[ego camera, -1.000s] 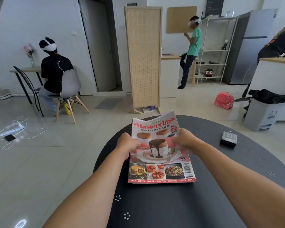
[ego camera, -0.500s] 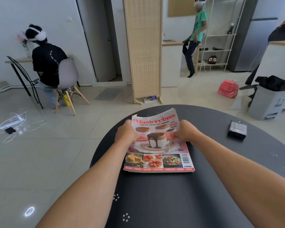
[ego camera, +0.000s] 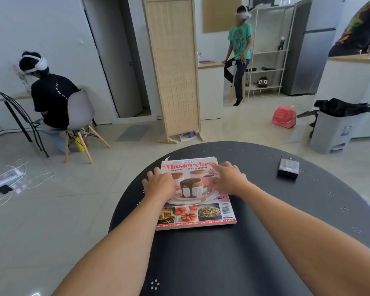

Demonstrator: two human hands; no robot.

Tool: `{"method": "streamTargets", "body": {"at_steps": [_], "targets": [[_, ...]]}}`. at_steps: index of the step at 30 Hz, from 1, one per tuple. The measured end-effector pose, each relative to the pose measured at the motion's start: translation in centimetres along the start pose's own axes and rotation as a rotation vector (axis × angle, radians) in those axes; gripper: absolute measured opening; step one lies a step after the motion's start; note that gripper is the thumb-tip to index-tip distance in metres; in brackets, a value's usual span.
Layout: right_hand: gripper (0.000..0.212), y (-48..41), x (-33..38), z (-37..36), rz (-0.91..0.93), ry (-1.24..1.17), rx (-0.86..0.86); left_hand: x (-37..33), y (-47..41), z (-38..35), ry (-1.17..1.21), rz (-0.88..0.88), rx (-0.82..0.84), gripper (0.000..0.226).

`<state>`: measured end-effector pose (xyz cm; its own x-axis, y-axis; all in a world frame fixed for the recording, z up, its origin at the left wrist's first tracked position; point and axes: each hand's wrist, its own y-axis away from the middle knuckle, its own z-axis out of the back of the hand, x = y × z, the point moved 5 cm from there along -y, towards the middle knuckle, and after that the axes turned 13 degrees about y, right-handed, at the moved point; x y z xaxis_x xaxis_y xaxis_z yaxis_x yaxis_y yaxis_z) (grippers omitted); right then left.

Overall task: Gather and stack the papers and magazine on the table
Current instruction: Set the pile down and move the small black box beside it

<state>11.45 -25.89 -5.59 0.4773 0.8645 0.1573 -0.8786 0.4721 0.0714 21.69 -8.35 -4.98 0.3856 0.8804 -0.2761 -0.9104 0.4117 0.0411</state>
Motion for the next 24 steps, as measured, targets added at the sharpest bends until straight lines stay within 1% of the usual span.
{"method": "streamTargets", "body": {"at_steps": [3, 6, 11, 14, 18, 24], "targets": [[0.065, 1.7, -2.5, 1.3, -0.038, -0.047, -0.101, 0.1, 0.7, -0.3, 0.014, 0.001, -0.07, 0.044], [0.071, 3.0, -7.2, 2.8, -0.129, -0.07, -0.135, -1.3, 1.5, -0.9, 0.085, -0.082, -0.127, 0.043], [0.074, 4.5, -14.2, 4.8, -0.23, -0.087, -0.149, -5.7, 2.3, -1.5, 0.13, -0.217, -0.086, 0.051], [0.076, 5.1, -17.2, 5.4, -0.281, -0.12, -0.16, -7.7, 2.3, -2.2, 0.117, -0.24, -0.056, 0.054], [0.08, 5.0, -19.8, 5.4, -0.318, -0.139, -0.135, -9.4, 1.6, -3.2, 0.123, -0.251, -0.049, 0.055], [0.084, 3.7, -21.6, 4.9, -0.306, -0.13, -0.109, -10.7, 1.1, -4.2, 0.134, -0.296, -0.066, 0.052]]}}
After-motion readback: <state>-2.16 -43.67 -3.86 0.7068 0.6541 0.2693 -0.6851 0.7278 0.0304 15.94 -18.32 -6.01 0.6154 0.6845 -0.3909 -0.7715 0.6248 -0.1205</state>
